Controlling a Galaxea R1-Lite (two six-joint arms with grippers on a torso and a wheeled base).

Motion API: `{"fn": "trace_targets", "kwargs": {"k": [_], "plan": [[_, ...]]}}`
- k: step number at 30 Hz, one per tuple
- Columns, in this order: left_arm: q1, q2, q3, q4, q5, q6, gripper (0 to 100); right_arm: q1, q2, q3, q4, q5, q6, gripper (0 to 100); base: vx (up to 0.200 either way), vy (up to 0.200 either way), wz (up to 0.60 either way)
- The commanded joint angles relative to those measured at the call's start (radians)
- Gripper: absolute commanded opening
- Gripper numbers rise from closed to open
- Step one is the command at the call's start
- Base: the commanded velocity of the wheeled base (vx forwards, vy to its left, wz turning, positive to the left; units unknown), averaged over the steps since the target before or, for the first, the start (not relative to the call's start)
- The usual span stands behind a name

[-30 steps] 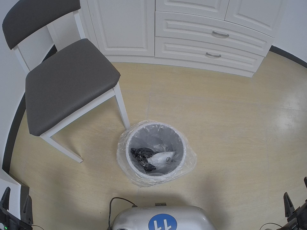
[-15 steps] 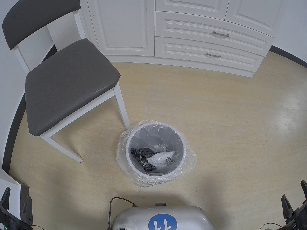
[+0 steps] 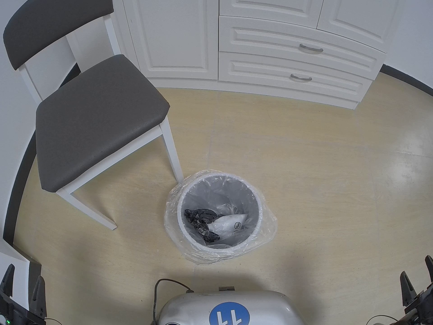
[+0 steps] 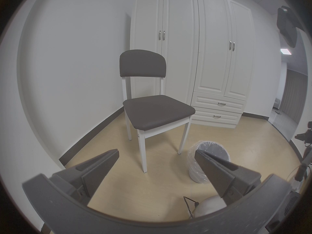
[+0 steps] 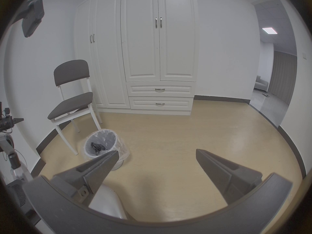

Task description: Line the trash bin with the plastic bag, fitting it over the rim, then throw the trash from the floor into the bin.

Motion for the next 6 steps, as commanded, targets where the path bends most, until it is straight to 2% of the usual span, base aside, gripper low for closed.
{"fn": "trace_targets", "kwargs": {"k": [1, 6], "plan": [[0.000, -0.016, 0.016, 0.000, 0.001, -0.002, 100, 0.001, -0.015, 0.018, 0.000, 0.000, -0.001, 100, 0.000, 0.000, 0.00], [0.000, -0.016, 0.016, 0.000, 0.001, -0.002, 100, 0.000, -0.014, 0.018, 0.000, 0.000, -0.004, 100, 0.000, 0.000, 0.00]]}}
